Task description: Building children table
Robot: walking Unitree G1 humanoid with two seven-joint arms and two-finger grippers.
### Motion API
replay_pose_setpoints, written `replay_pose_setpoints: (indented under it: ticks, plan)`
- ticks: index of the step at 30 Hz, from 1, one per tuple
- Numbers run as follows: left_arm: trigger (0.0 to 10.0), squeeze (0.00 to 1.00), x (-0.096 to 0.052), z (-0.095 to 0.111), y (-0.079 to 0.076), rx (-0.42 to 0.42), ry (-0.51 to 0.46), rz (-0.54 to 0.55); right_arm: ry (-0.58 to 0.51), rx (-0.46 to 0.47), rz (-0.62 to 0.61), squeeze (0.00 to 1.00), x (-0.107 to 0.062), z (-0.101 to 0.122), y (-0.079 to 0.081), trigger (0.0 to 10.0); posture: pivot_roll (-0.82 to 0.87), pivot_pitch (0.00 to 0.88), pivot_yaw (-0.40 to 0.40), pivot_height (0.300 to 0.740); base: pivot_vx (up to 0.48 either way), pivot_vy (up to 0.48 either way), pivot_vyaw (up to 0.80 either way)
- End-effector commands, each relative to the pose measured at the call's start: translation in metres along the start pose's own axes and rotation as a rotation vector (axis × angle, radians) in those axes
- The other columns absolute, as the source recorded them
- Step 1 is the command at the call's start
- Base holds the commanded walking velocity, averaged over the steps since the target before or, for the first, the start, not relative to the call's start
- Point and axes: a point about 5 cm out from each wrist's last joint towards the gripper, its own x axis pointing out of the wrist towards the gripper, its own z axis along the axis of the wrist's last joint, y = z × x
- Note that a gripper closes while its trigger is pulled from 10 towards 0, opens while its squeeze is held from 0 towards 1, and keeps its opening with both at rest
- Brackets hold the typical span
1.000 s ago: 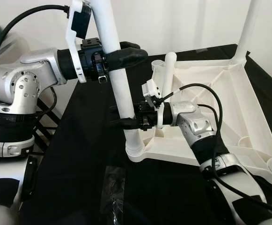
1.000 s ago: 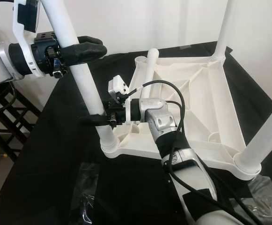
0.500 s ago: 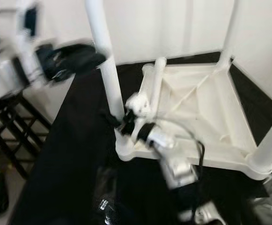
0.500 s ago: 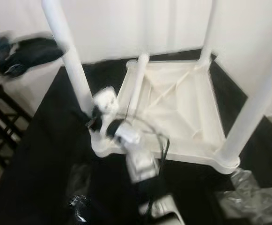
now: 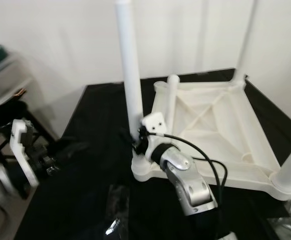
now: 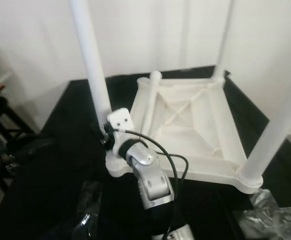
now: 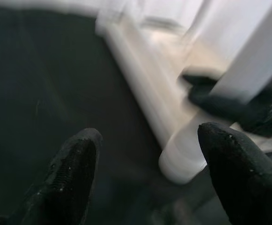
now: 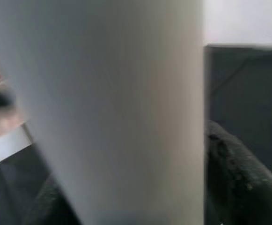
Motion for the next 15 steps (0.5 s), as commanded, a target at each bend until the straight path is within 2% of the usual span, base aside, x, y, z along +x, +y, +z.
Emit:
replay_pose_setpoints:
  ticks: [1,3,4,5,6,7,8,10,11,15]
  plan:
    - [10.0,0.00,0.002,-0.006,-0.003,0.080,-0.004,0.066,-0.069,-0.046,0.137,0.75,0.000,0.026,0.002,10.0,0.00,0.070,0.109,0.740,0.000,0.000,0.00]
    - [10.0,0.00,0.004,-0.016,-0.006,0.081,0.002,0.096,-0.085,-0.083,0.231,0.75,-0.004,0.035,-0.005,10.0,0.00,0.062,0.101,0.740,0.000,0.000,0.00]
    - [10.0,0.00,0.004,-0.016,-0.006,0.081,0.002,0.096,-0.085,-0.083,0.231,0.75,-0.004,0.035,-0.005,10.0,0.00,0.062,0.101,0.740,0.000,0.000,0.00]
    - [10.0,0.00,0.007,-0.024,-0.009,0.070,-0.005,0.115,-0.078,-0.131,0.315,0.00,-0.007,0.038,-0.010,10.0,0.00,0.054,0.093,0.740,0.000,0.000,0.00]
    - [10.0,0.00,0.009,-0.030,-0.013,0.063,-0.015,0.130,-0.070,-0.164,0.373,0.00,-0.009,0.040,-0.014,10.0,0.00,0.054,0.093,0.740,0.000,0.000,0.00]
    - [10.0,0.00,0.009,-0.030,-0.013,0.063,-0.015,0.130,-0.070,-0.164,0.373,0.00,-0.009,0.040,-0.014,10.0,0.00,0.054,0.093,0.740,0.000,0.000,0.00]
    - [10.0,0.00,0.015,-0.042,-0.021,0.121,0.008,0.138,-0.009,-0.228,0.504,0.00,-0.011,0.037,-0.021,10.0,0.01,0.046,0.080,0.740,0.000,0.000,0.00]
    - [10.0,0.00,0.018,-0.044,-0.024,0.174,-0.007,0.158,0.039,-0.247,0.598,0.00,-0.011,0.034,-0.024,10.0,0.02,0.045,0.076,0.740,0.000,0.000,0.00]
    - [10.0,0.00,0.019,-0.043,-0.022,0.171,-0.031,0.183,0.062,-0.250,0.637,0.00,-0.010,0.033,-0.026,10.0,0.03,0.036,0.062,0.740,0.000,0.000,0.00]
    - [10.0,0.00,0.020,-0.043,-0.020,0.185,-0.061,0.223,0.085,-0.235,0.676,0.00,-0.006,0.032,-0.030,10.0,0.04,0.030,0.055,0.740,0.000,0.000,0.00]
